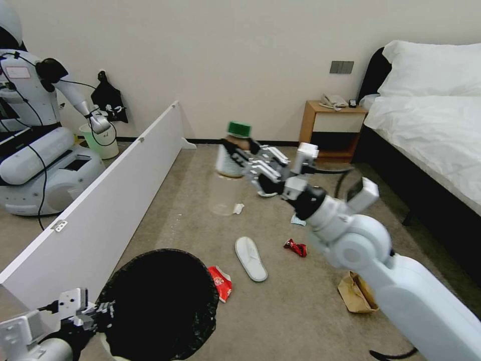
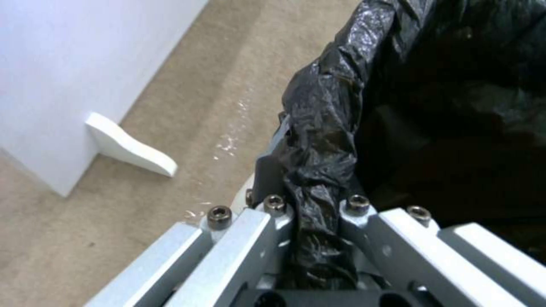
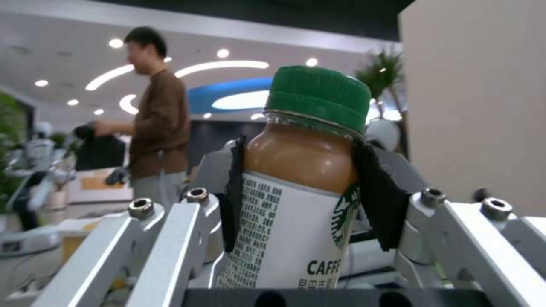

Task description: Pick up the trash bin, then pick up the garbage from the floor and place it into the trash bin.

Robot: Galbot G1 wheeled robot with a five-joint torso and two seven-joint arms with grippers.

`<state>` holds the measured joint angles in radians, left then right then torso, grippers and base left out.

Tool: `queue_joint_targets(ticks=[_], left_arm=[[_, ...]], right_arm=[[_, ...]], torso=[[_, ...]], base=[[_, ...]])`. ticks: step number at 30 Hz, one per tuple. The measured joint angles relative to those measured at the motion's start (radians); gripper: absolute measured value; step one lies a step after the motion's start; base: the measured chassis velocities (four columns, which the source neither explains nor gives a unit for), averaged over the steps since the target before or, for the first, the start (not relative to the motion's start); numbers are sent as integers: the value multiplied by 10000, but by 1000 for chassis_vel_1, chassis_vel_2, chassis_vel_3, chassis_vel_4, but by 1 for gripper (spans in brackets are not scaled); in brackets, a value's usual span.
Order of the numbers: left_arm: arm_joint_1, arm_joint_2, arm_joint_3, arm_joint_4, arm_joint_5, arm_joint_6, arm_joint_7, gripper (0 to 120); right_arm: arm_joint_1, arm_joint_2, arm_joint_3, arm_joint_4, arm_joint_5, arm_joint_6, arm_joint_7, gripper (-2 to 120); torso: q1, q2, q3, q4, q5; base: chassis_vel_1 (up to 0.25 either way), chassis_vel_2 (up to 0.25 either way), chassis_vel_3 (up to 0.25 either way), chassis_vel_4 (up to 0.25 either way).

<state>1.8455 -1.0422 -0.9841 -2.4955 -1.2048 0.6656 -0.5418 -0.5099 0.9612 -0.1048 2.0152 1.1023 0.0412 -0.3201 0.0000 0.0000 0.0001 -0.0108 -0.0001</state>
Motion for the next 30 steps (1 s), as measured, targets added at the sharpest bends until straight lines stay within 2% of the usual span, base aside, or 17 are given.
queue_joint_targets(ticks=[5,7,30], left_arm=[[60,-29,-313,-1,-50,-19,22,3],[71,-56,-451,12,-122,-22,25,3],[-70,-85,-464,66,-507,-31,-4,3]], right_arm=[[338,358,-696,-326,-374,60,-198,42],[602,793,-1416,-637,-785,119,-379,42],[651,1329,-3362,-1038,-1177,640,-1114,42]], torso=[[0,0,0,-2,0],[0,-1,0,0,-1],[0,0,-1,0,0]], base=[[0,0,0,0],[0,0,0,0],[0,0,0,0]])
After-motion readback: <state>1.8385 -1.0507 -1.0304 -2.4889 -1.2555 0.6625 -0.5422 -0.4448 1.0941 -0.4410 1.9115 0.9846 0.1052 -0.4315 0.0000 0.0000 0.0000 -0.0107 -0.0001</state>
